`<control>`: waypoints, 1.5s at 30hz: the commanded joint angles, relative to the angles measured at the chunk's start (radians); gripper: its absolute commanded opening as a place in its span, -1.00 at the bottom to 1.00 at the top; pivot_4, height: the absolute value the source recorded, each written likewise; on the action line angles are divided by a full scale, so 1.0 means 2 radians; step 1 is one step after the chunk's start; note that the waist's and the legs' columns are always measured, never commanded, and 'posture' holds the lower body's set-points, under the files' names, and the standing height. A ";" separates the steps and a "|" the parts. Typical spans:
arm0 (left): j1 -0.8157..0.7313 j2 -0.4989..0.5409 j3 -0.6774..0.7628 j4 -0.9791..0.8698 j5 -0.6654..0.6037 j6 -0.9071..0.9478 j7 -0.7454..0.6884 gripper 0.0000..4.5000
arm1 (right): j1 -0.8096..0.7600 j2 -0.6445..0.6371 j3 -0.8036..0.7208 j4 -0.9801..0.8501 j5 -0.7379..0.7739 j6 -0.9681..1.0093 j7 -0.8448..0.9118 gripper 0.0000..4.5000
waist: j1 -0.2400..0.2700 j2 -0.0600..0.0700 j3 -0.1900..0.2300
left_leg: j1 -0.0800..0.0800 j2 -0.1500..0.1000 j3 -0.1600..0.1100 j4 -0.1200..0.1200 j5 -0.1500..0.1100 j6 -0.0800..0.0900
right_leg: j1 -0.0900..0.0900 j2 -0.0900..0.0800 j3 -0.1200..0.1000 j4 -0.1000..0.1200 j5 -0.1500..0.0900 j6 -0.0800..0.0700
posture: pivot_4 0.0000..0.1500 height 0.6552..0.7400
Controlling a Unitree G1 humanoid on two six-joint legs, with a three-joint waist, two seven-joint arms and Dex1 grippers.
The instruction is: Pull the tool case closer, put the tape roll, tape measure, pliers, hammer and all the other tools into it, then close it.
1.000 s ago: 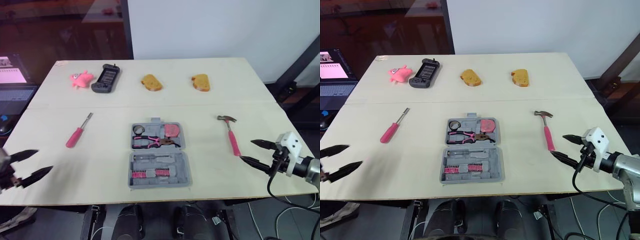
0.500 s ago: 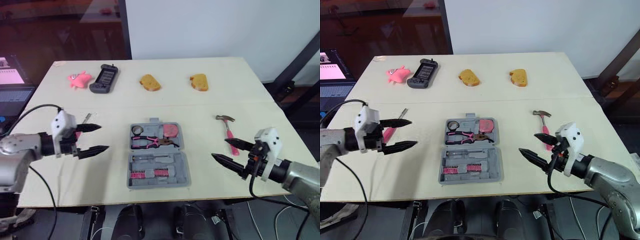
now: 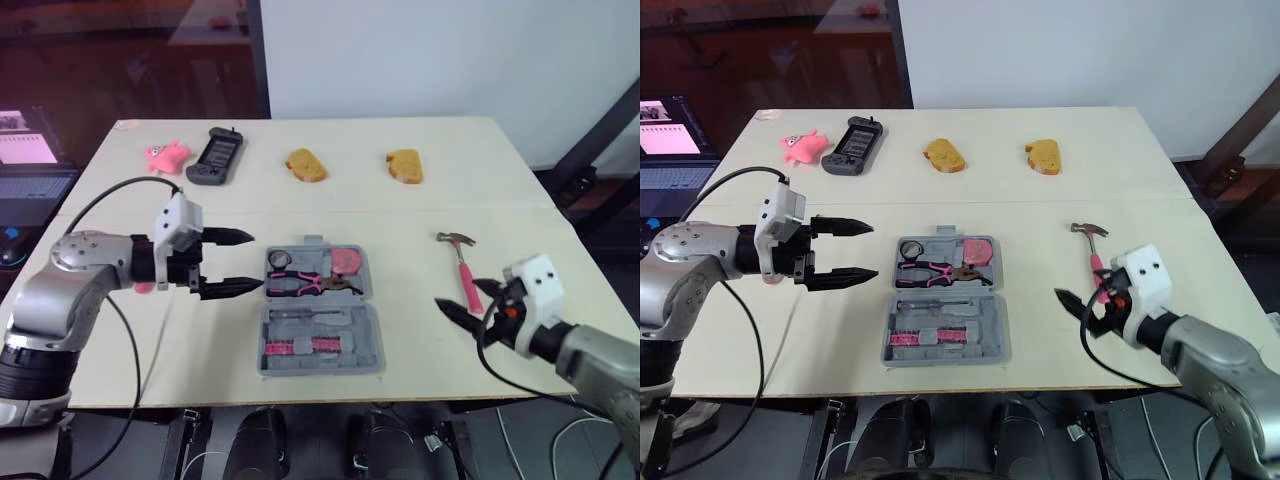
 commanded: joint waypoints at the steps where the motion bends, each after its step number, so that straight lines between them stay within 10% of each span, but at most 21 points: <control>1: 0.010 0.007 0.012 -0.035 -0.015 0.017 0.009 1.00 | -0.065 -0.015 0.035 0.085 -0.050 0.014 -0.024 0.97 | -0.001 0.000 0.000 | 0.000 0.000 0.000 0.000 0.000 0.000 | 0.000 0.000 0.000 0.000 0.000 0.000 | 1.00 0.50; 14: 0.088 0.015 0.049 -0.112 -0.024 0.027 0.067 1.00 | -0.369 0.004 0.152 0.555 -0.181 -0.103 0.059 0.97 | -0.010 0.001 0.000 | 0.000 0.000 0.000 0.000 0.000 0.000 | 0.000 0.001 0.000 0.000 0.000 0.000 | 1.00 0.50; 26: 0.137 0.015 0.075 -0.131 -0.026 0.025 0.100 1.00 | -0.462 0.064 0.149 0.772 -0.237 -0.193 0.050 0.97 | -0.009 0.001 0.000 | 0.000 0.000 0.000 0.000 0.002 -0.004 | 0.000 0.001 0.000 0.000 0.000 0.000 | 1.00 0.50; 35: 0.142 0.009 0.064 -0.125 -0.016 0.012 0.107 1.00 | -0.460 0.074 0.142 0.778 -0.246 -0.205 0.066 -0.99 | -0.012 0.001 0.000 | 0.000 0.000 0.000 0.000 0.003 -0.004 | 0.000 0.001 0.000 0.000 0.000 0.000 | 1.00 0.50; 45: 0.143 0.000 0.042 -0.113 -0.004 -0.005 0.102 1.00 | -0.368 0.057 0.137 0.558 -0.219 -0.044 0.102 -0.99 | -0.009 0.001 0.000 | 0.000 0.000 0.000 -0.001 0.003 -0.004 | 0.000 0.001 0.000 0.000 0.000 0.000 | 1.00 0.50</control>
